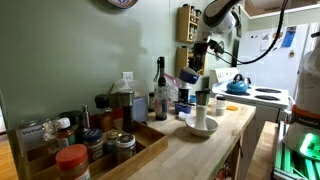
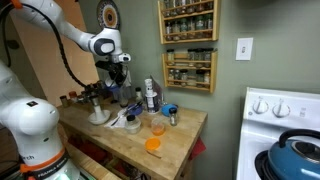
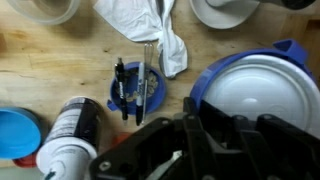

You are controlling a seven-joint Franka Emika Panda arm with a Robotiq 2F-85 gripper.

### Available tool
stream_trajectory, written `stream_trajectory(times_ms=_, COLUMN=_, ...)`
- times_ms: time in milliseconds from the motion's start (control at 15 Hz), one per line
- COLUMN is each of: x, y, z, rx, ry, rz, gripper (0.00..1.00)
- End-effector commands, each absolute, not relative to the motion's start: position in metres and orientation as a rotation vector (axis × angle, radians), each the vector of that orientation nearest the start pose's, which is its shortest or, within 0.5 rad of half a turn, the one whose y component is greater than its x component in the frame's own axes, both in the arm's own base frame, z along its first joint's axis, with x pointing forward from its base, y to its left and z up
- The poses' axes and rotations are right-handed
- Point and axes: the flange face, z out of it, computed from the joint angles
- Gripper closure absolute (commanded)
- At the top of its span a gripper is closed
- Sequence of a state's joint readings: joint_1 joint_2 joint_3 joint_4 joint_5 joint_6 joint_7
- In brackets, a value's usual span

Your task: Move the cup on the right to the condiment tray

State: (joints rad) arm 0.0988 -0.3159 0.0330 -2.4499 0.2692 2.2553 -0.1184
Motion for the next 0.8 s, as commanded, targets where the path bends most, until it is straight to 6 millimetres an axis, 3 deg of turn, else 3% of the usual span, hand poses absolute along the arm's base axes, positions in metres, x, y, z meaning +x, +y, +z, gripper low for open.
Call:
stream_trajectory(times_ms=0, x=0.420, y=0.111, z=0.441, rx=-2.849, ry=-0.414, rz=-0.200, gripper=0.98)
stream_trajectory(times_ms=333, x=0.402, y=0.180, z=0.445, rx=-2.665, ry=-0.737, rz=-0.223, gripper=0.98)
stream_trajectory(times_ms=400, x=0.410, y=0.166, z=0.446, rx=-2.743, ry=-0.654, rz=-0.211, gripper=0.98)
stream_trajectory(times_ms=467, x=0.408, y=0.173, z=0.446, rx=-2.730, ry=-0.677, rz=-0.208, gripper=0.91)
stream_trajectory(times_ms=733, x=0.410, y=0.167, z=0.446, rx=-2.738, ry=-0.656, rz=-0.210, gripper=0.91)
